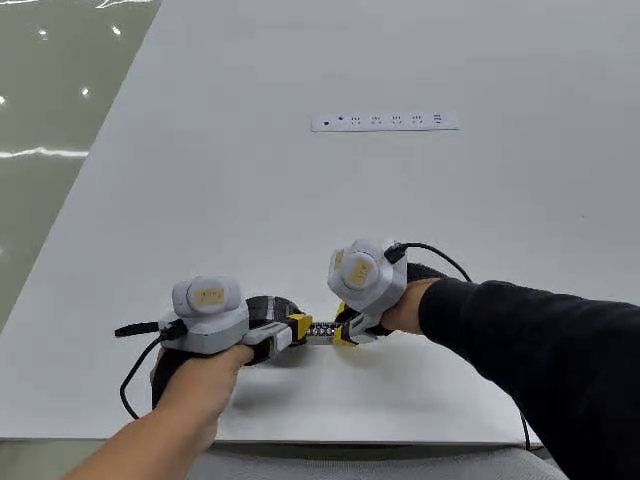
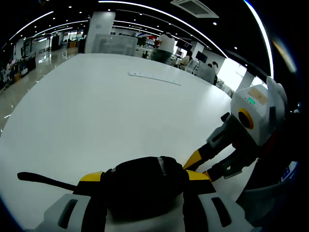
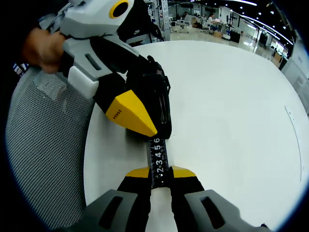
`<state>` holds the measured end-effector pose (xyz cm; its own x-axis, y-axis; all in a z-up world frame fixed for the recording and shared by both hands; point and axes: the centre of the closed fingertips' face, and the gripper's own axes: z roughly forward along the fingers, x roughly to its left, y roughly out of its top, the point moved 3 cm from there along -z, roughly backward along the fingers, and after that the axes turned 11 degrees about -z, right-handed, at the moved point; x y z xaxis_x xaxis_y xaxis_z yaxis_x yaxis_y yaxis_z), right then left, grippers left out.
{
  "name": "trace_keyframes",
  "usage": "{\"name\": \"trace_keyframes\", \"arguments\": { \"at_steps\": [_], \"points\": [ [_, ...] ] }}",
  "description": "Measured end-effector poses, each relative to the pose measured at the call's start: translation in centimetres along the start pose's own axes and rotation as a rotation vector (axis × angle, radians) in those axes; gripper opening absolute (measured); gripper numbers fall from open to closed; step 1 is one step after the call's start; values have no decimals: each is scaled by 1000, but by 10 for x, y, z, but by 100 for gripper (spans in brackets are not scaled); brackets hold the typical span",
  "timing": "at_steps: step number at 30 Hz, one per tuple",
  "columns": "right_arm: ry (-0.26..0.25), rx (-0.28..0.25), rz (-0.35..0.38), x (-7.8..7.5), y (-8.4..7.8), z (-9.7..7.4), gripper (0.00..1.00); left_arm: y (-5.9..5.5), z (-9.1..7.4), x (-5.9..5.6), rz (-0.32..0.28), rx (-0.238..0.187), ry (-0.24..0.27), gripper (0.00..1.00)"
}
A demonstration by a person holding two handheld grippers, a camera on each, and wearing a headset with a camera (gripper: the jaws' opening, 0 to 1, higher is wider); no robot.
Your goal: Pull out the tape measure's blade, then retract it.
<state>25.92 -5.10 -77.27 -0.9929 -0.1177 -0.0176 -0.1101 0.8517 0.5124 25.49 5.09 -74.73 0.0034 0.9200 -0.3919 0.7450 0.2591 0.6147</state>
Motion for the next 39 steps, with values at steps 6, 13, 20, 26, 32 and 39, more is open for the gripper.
{"name": "trace_keyframes", "arguments": {
  "at_steps": [6, 13, 20, 26, 32, 39],
  "points": [
    [-4, -3, 5, 0, 1, 1, 11, 0, 0, 0, 3, 2, -2, 60],
    [-4, -8, 10, 0, 3, 2, 11, 0, -1, 0, 5, 2, -6, 60],
    [-5, -11, 8, 0, 3, 4, 11, -1, 0, 0, 2, 4, -8, 60],
    [-3, -15, 12, 0, 4, 4, 11, -1, -1, 0, 1, 3, -9, 60],
    [0, -18, 17, 0, 4, 3, 11, 0, -1, 0, 0, 3, -12, 60],
    [6, -21, 10, 1, 8, 5, 11, -1, -1, -1, 5, 4, -13, 60]
  ]
}}
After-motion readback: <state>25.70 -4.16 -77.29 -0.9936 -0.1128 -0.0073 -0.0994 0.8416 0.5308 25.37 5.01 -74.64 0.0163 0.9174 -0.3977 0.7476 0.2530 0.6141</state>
